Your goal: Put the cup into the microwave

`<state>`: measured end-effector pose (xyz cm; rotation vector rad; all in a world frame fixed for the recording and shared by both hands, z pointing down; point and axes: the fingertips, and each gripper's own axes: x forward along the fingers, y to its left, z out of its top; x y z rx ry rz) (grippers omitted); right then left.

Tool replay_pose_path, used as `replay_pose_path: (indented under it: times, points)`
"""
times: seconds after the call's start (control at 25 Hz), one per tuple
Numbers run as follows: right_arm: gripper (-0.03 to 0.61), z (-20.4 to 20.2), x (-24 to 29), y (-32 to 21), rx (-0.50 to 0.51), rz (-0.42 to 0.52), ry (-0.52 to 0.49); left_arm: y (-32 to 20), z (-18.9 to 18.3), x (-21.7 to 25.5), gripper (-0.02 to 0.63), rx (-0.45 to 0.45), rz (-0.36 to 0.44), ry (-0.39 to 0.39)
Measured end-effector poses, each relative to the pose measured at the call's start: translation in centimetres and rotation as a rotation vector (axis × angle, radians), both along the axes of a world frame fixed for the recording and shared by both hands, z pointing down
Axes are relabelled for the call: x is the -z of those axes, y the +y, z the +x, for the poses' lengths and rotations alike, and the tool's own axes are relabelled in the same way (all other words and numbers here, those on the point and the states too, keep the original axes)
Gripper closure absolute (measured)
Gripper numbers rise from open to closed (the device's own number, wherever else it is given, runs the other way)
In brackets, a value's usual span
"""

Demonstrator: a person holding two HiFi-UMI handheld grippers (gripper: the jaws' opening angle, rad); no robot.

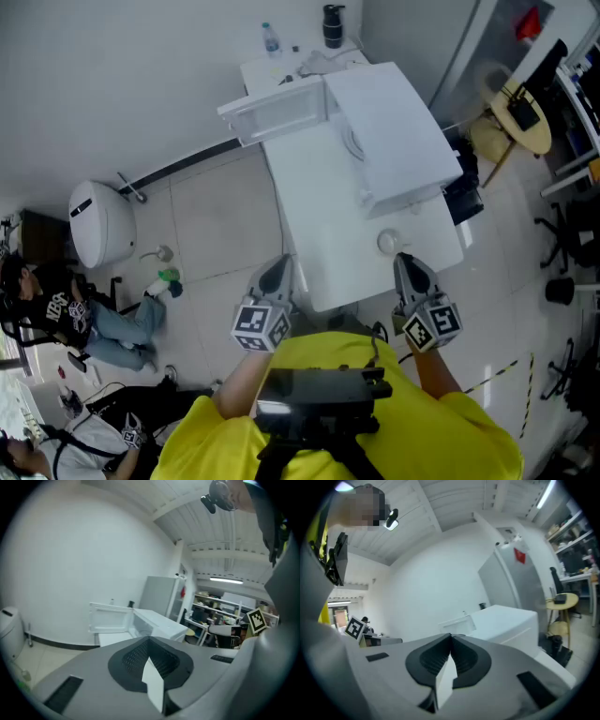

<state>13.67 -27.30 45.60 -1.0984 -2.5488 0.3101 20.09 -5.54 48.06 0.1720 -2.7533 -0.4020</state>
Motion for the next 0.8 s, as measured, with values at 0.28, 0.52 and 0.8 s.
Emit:
replay_pose_path:
  times: [0.28, 0.52, 0.8]
  points:
    - [0.575, 1.2, -1.2, 17.4, 0.183, 0.02, -0.008, 16.6, 5.9, -1.6, 0.614, 0.224, 0.014, 0.009]
    - [0.575, -0.1, -1.6, 32.7, 0.194, 0.001, -0.008, 30.8, 7.0, -1.9, 0.614, 0.258, -0.001, 0.003]
    - [0.575, -3.3, -0.9, 45.0, 0.137, 0.011, -0.035, 44.1, 4.6, -2.4, 0.614, 0.215, -0.02, 0.032]
